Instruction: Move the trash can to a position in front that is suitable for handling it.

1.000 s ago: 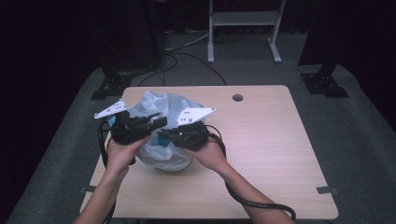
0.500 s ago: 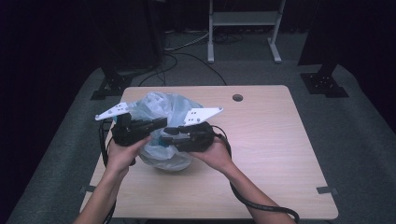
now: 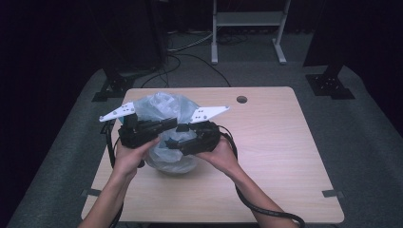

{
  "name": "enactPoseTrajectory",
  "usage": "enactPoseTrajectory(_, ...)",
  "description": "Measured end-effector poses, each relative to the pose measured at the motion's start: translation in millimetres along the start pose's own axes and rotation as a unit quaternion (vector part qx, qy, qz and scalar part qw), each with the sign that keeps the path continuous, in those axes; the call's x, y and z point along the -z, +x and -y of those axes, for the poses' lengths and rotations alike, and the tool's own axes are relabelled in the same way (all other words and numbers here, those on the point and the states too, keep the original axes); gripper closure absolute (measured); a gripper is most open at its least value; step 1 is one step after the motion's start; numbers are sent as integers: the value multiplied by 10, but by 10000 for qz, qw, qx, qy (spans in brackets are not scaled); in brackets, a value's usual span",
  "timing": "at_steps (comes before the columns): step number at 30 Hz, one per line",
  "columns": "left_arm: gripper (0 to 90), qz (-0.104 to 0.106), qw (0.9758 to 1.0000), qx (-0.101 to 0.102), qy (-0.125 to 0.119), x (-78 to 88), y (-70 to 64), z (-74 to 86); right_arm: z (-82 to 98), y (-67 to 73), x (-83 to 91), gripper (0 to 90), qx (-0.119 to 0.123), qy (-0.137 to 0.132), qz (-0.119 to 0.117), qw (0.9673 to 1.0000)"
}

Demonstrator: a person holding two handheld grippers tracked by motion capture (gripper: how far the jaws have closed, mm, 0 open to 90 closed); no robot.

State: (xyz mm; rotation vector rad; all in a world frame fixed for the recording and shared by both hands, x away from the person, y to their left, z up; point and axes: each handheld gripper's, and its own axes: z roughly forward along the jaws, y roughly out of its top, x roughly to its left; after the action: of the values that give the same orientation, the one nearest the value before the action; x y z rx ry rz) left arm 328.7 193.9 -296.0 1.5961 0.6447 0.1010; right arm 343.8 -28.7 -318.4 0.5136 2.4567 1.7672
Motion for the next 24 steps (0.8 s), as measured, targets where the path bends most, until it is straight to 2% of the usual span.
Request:
enactPoseTrajectory(3, 895, 95, 10000, 1, 4, -43, -37, -11, -12, 20, -34, 318, 26, 22, -29, 10000)
enactPoseTrajectory(5, 895, 150, 9999, -35, 9, -65, -60, -18, -27, 38, -51, 366, 73, 12, 75, 9999)
enactPoseTrajectory(9, 895, 226, 9997, -58, 4, -96, -95, -30, -31, 69, -63, 534, 220, -1, 200, 9996)
enactPoseTrajectory(12, 894, 246, 9997, -41, -17, -103, -97, -31, -26, 95, -63, 712, 288, -59, 289, 9991)
enactPoseTrajectory(15, 886, 237, 9997, -3, -60, -84, -86, -25, -21, 112, -63, 849, 350, -104, 352, 9987)
enactPoseTrajectory(20, 805, 157, 9998, 48, -121, -9, -49, -22, -9, 44, -49, 889, 40, -142, 135, 9998)
enactPoseTrajectory(24, 680, -21, 9999, 33, -164, 72, -27, -25, 5, -62, -6, 892, -406, -307, -81, 9987)
